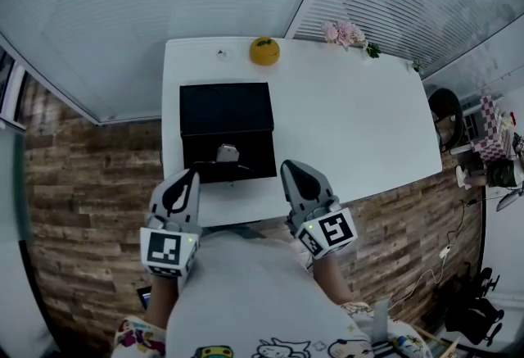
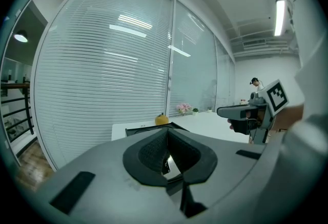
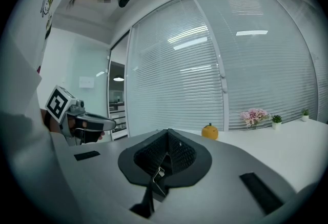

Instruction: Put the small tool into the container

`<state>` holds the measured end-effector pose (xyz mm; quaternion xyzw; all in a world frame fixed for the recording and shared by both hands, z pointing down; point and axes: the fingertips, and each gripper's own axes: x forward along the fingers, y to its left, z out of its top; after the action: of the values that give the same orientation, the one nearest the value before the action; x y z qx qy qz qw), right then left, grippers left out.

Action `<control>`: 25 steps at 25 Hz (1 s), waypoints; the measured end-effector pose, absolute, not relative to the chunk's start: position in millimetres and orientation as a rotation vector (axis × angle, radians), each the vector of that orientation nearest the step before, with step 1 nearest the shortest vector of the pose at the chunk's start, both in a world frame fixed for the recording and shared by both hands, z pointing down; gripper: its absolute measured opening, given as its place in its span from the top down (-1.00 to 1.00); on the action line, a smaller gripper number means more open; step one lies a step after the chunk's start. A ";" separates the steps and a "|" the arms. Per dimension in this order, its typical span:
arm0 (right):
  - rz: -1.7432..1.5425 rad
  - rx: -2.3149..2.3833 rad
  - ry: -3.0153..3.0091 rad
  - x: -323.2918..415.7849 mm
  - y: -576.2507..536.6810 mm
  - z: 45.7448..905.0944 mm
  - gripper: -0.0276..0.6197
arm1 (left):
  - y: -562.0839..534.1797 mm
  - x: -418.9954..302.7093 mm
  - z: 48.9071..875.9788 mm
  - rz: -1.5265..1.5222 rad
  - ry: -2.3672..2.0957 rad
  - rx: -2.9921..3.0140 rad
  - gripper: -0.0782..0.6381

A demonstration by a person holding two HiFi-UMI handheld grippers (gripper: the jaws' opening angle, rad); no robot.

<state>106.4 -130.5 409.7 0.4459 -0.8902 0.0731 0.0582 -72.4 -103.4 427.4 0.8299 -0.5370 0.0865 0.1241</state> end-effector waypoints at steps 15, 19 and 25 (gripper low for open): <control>0.208 1.323 -2.692 96.9 -138.1 412.5 0.91 | -111.2 -80.2 430.3 0.261 -1.571 2.411 0.77; 0.208 1.323 -2.684 97.6 -138.5 413.8 0.91 | -112.7 -79.0 431.2 0.266 -1.565 2.414 0.77; 0.206 1.319 -2.673 96.6 -139.3 416.2 0.91 | -113.1 -78.8 432.3 0.267 -1.562 2.413 0.77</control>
<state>96.6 -139.3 416.2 0.4401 -0.8920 0.0687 0.0766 -78.8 -113.1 432.3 0.8290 -0.5368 0.0916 0.1273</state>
